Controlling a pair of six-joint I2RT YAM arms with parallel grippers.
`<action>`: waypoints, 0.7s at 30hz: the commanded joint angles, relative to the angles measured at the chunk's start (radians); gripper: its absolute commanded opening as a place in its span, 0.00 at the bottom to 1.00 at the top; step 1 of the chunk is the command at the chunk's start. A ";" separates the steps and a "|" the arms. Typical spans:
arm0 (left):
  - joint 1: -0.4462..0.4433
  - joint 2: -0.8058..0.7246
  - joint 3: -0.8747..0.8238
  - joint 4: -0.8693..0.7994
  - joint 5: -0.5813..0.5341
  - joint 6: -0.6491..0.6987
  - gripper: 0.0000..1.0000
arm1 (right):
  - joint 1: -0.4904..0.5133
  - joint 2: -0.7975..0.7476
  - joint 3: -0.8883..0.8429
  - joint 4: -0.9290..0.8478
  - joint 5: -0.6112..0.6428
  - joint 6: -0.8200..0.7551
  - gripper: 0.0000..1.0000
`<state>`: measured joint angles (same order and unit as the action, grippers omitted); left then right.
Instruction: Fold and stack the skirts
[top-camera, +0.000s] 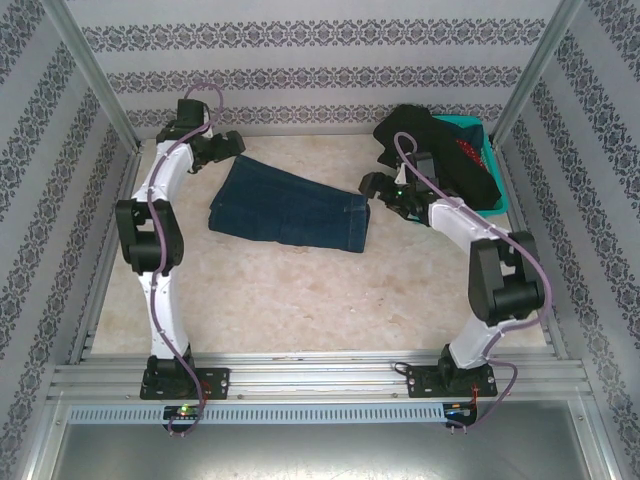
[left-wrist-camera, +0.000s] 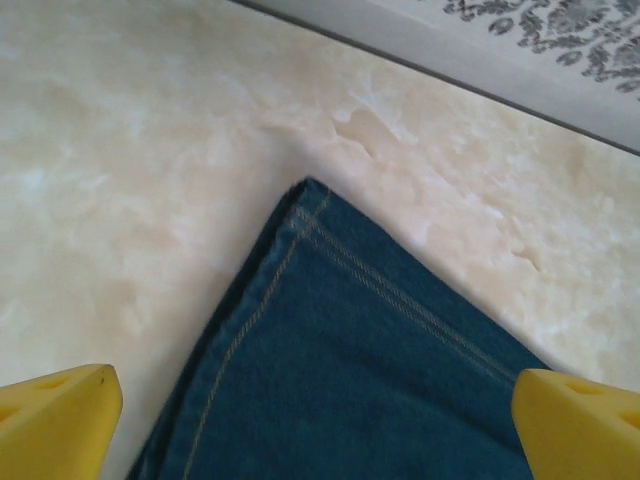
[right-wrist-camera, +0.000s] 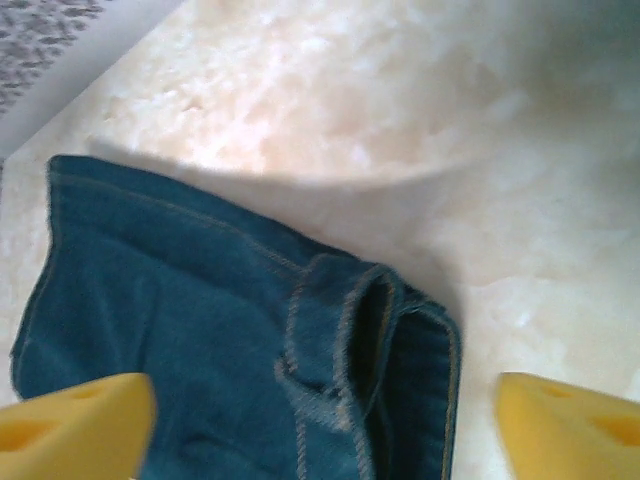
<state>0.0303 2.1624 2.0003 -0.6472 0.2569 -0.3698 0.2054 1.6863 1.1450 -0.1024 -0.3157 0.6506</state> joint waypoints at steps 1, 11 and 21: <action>-0.048 -0.125 -0.104 -0.010 0.037 -0.093 1.00 | 0.062 -0.069 -0.028 -0.075 0.041 0.072 0.98; -0.102 -0.060 -0.304 0.204 0.217 -0.247 1.00 | 0.193 0.116 0.103 -0.022 -0.131 0.200 0.98; -0.078 -0.033 -0.511 0.144 0.053 -0.153 1.00 | 0.192 0.280 0.115 -0.061 -0.131 0.173 0.98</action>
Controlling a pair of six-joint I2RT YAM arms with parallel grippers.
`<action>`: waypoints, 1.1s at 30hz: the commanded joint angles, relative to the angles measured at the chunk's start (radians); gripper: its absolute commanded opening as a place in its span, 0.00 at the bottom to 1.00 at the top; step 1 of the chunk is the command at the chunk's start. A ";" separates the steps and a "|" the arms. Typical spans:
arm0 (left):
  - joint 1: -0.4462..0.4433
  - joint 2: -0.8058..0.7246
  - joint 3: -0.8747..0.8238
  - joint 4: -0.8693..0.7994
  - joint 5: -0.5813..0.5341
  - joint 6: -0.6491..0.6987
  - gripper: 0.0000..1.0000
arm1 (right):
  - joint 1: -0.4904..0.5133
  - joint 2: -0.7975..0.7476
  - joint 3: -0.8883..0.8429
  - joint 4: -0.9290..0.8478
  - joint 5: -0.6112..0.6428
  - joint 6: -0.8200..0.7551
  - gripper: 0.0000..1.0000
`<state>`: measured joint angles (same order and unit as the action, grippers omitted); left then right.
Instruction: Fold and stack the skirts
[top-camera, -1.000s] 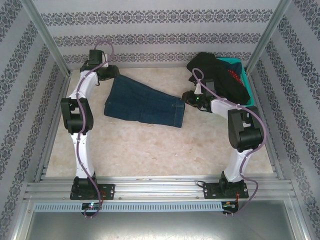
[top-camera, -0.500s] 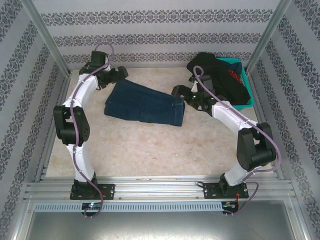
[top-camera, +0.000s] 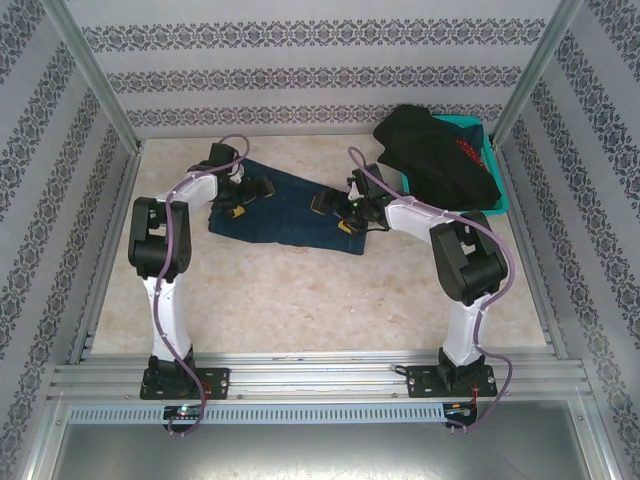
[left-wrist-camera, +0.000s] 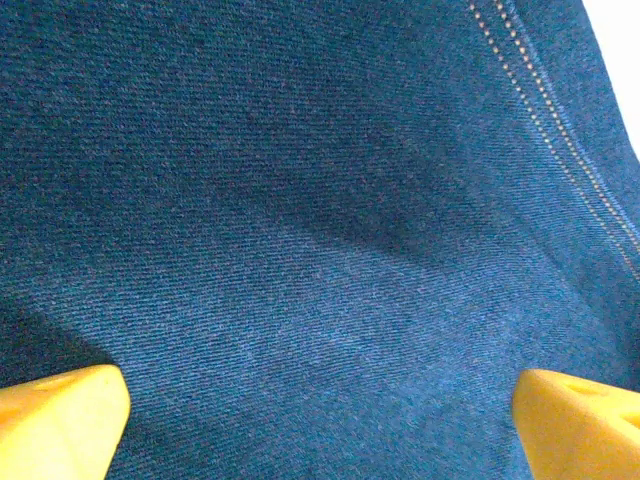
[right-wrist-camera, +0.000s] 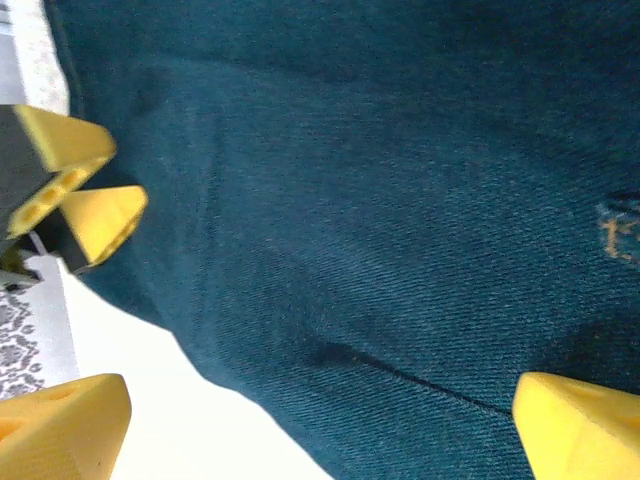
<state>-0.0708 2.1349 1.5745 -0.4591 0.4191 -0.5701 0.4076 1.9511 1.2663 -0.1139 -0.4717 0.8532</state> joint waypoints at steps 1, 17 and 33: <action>0.028 -0.016 -0.117 -0.048 -0.127 0.060 1.00 | -0.018 0.014 -0.011 -0.080 0.046 -0.058 0.98; -0.017 -0.541 -0.482 -0.074 -0.082 -0.044 1.00 | -0.032 -0.149 0.006 -0.266 0.161 -0.243 0.98; -0.018 -0.667 -0.673 0.158 0.022 -0.338 1.00 | 0.053 0.069 0.234 -0.049 -0.015 -0.109 0.96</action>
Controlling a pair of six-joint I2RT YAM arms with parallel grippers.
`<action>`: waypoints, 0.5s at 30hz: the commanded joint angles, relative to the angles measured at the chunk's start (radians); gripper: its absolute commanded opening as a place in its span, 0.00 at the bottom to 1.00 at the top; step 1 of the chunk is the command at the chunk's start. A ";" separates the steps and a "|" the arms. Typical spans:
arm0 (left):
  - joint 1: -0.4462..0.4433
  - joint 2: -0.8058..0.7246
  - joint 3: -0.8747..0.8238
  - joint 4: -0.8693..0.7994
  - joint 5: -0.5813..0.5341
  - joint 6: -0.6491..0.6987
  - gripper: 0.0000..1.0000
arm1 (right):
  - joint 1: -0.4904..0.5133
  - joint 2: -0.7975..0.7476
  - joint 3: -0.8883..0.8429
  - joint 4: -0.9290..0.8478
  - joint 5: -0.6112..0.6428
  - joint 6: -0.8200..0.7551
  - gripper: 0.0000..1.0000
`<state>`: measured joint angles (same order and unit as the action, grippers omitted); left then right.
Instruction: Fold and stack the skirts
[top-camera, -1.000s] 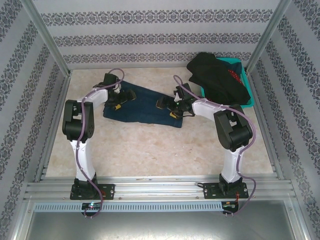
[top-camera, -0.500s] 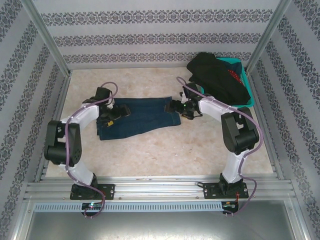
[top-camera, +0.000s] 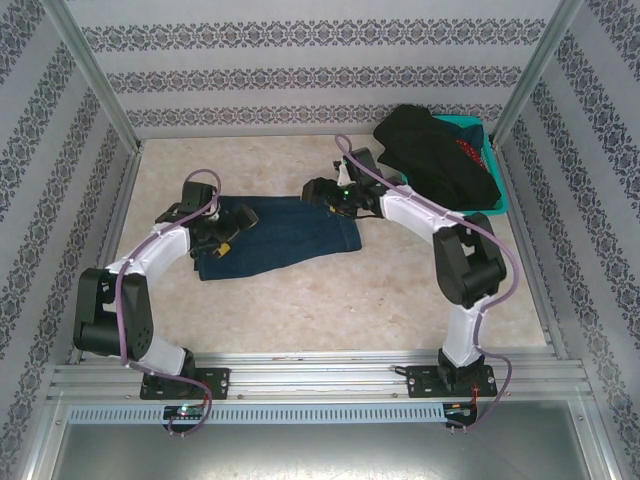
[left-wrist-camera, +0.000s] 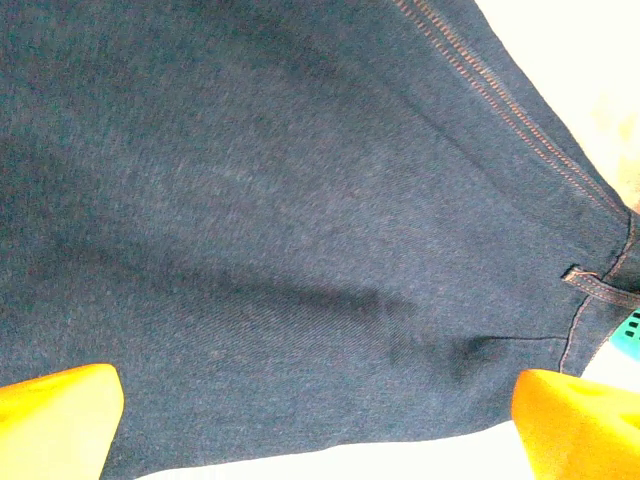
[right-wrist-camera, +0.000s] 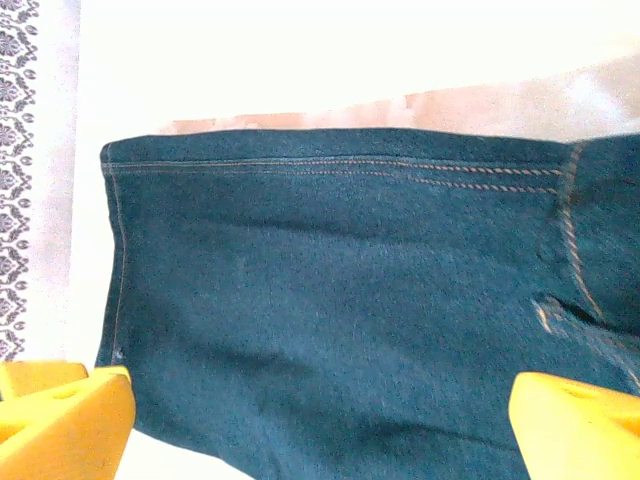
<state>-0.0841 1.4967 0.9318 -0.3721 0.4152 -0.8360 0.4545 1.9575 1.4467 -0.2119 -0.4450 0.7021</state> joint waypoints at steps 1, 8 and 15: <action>-0.003 -0.029 -0.042 0.069 0.025 -0.074 1.00 | 0.006 0.089 0.076 0.066 -0.051 0.050 0.96; 0.043 -0.029 -0.143 0.040 -0.059 -0.002 1.00 | -0.008 0.243 0.171 0.069 0.129 0.083 0.96; 0.076 0.050 -0.076 -0.148 -0.159 0.203 1.00 | -0.039 0.323 0.246 0.078 0.119 0.067 0.95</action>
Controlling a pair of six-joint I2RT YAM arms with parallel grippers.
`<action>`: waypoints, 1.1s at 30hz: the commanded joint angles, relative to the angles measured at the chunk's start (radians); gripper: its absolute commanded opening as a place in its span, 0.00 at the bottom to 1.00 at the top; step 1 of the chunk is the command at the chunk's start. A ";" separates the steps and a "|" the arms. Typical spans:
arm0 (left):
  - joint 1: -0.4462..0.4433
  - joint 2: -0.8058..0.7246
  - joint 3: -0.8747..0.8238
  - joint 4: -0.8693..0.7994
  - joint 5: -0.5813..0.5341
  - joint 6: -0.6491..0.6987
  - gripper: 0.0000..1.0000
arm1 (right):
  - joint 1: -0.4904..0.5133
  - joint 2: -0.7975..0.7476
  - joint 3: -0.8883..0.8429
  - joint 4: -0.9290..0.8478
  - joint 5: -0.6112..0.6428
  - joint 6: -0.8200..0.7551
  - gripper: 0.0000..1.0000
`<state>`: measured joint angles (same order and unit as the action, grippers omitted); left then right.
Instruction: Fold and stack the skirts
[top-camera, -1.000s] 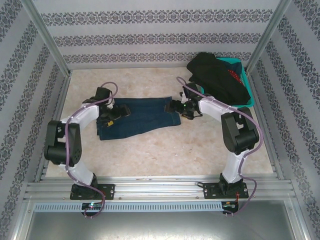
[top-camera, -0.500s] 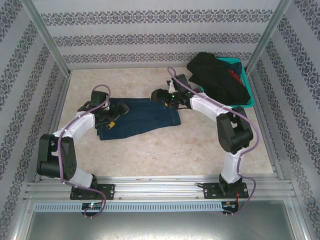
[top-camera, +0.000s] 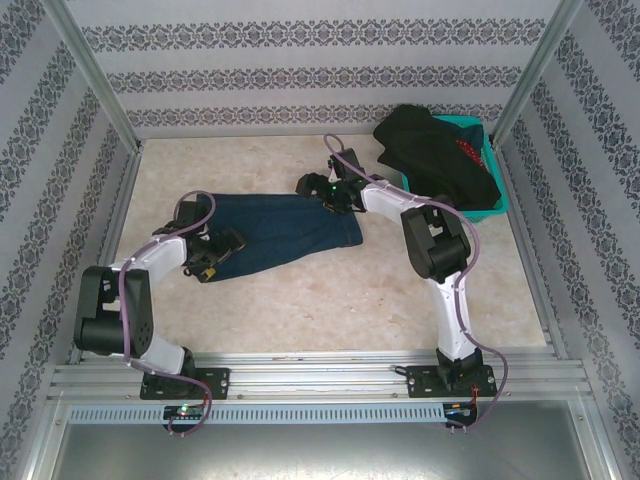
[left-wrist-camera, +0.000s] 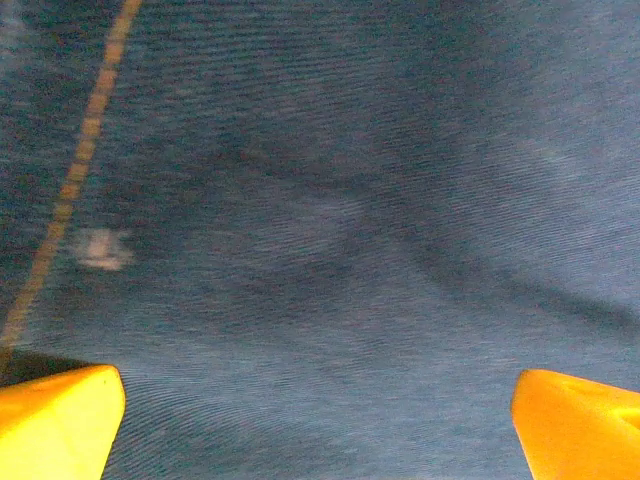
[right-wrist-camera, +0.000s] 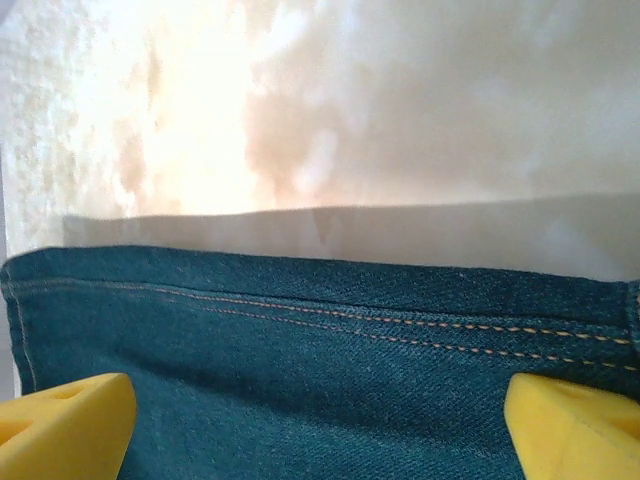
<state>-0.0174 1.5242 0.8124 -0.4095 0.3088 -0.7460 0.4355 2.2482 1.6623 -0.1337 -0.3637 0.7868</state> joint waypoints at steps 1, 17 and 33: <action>0.008 0.016 0.055 -0.117 -0.023 0.117 1.00 | -0.019 0.020 0.031 0.003 0.014 -0.029 0.95; -0.050 -0.024 0.090 0.044 0.090 -0.065 1.00 | 0.026 -0.363 -0.406 -0.091 -0.082 0.002 0.98; 0.077 0.039 0.059 -0.145 0.096 0.184 1.00 | 0.002 -0.388 -0.416 -0.328 0.082 -0.238 0.98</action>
<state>0.0364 1.5570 0.8425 -0.4099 0.4297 -0.6815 0.4538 1.8980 1.2350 -0.3195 -0.3279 0.6399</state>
